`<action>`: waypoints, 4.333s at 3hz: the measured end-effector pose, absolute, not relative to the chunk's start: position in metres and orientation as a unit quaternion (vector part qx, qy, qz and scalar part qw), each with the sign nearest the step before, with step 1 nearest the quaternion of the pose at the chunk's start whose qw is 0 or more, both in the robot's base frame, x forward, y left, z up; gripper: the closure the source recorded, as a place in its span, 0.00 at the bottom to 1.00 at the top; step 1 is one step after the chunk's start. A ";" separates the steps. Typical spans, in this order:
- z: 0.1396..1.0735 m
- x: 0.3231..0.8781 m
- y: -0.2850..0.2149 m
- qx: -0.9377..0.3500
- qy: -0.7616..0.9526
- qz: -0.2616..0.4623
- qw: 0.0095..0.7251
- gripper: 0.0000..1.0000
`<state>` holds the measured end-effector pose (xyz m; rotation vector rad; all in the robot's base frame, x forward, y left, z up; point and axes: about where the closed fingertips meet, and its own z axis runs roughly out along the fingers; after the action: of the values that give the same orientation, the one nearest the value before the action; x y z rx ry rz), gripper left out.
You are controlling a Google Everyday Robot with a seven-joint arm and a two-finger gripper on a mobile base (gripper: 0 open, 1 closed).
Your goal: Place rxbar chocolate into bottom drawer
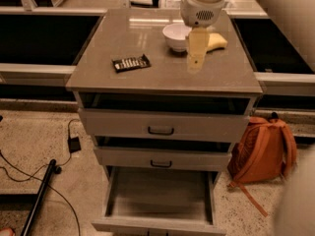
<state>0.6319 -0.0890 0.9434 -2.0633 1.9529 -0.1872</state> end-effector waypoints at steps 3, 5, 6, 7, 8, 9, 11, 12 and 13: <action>0.859 0.728 0.037 -0.764 0.629 0.039 0.136 0.23; 0.833 0.745 0.066 -0.768 0.628 0.042 0.123 0.30; 0.825 0.752 0.073 -0.767 0.629 0.043 0.122 0.44; 0.823 0.754 0.080 -0.768 0.626 0.049 0.125 0.68; 0.824 0.751 0.080 -0.768 0.624 0.063 0.129 0.91; 0.842 0.740 0.063 -0.755 0.632 0.083 0.151 1.00; 0.933 0.684 -0.036 -0.677 0.683 0.065 0.268 1.00; 0.979 0.641 -0.086 -0.653 0.684 -0.005 0.325 1.00; 0.966 0.621 -0.120 -0.637 0.703 -0.019 0.315 1.00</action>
Offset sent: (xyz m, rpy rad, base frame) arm 0.1187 0.1087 -0.0829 0.0857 0.2421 0.1603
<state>0.6206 -0.1201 0.9659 -1.6789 1.8538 -0.0494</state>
